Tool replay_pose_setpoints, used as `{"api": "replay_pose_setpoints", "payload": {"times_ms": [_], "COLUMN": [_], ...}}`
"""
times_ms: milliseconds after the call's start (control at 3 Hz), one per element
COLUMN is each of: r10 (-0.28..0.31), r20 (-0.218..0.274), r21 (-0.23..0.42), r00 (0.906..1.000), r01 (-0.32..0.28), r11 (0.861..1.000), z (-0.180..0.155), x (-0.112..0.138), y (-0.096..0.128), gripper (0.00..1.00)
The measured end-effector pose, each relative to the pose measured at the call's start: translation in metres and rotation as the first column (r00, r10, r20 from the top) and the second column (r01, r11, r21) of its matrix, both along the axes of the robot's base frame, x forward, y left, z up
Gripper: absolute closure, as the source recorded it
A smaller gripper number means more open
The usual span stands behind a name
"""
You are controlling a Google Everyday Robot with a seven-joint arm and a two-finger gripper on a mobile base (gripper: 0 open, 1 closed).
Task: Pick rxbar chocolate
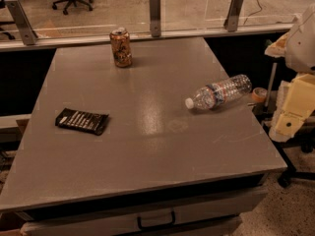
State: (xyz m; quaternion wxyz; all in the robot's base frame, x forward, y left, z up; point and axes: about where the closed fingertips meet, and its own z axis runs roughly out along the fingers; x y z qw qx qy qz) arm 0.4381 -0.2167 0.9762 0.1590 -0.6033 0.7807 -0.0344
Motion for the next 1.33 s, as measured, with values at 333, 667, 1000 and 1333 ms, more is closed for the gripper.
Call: {"api": "replay_pose_setpoints", "payload": {"times_ms": [333,667,1000,1333], "r10": [0.0,-0.001,0.066,0.153], "r20": [0.0,0.003,0.004,0.008], "r21": [0.0,0.03,0.096,0.174], "r00": [1.0,1.0,0.9978,0.9882], "r01": [0.0,0.001,-0.066,-0.152], "r11": [1.0,1.0,0.993,0.973], "z": [0.0,-0.002,-0.016,-0.03], "x": [0.0,0.006,0.031,0.059], "y": [0.0,0.007,0.051,0.116], "gripper": [0.0,0.0,0.0,0.0]}}
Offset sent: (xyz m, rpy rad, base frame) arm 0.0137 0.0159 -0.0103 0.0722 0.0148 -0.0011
